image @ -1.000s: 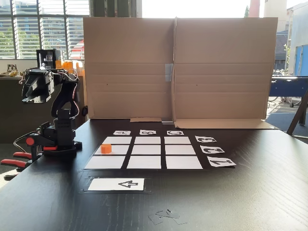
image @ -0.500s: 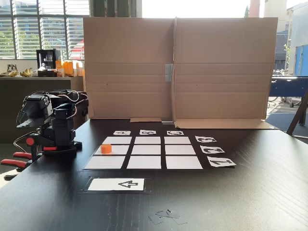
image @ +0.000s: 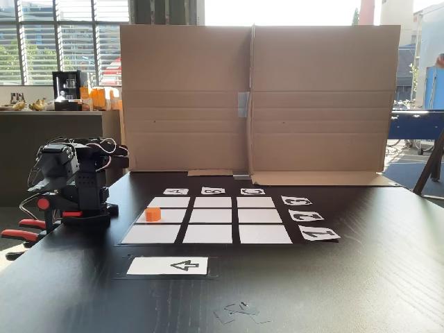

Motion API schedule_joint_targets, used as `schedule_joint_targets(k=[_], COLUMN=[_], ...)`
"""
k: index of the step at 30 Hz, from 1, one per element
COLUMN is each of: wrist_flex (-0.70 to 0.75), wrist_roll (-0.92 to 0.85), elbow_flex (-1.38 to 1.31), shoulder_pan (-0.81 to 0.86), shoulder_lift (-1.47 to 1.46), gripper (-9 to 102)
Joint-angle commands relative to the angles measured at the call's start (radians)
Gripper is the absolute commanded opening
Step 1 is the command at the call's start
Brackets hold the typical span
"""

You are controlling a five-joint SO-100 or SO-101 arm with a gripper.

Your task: Pick up the round, orange token and place it in the grid on square A2.

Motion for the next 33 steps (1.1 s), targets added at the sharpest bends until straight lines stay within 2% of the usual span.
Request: schedule_joint_targets(k=[1, 10, 33], wrist_flex=[0.031, 0.095, 0.095], wrist_roll=[-0.012, -0.014, -0.011], elbow_flex=[0.003, 0.003, 0.003], shoulder_pan=[0.009, 0.012, 0.025], shoulder_lift=[0.021, 0.023, 0.023], gripper=[-1, 0, 0])
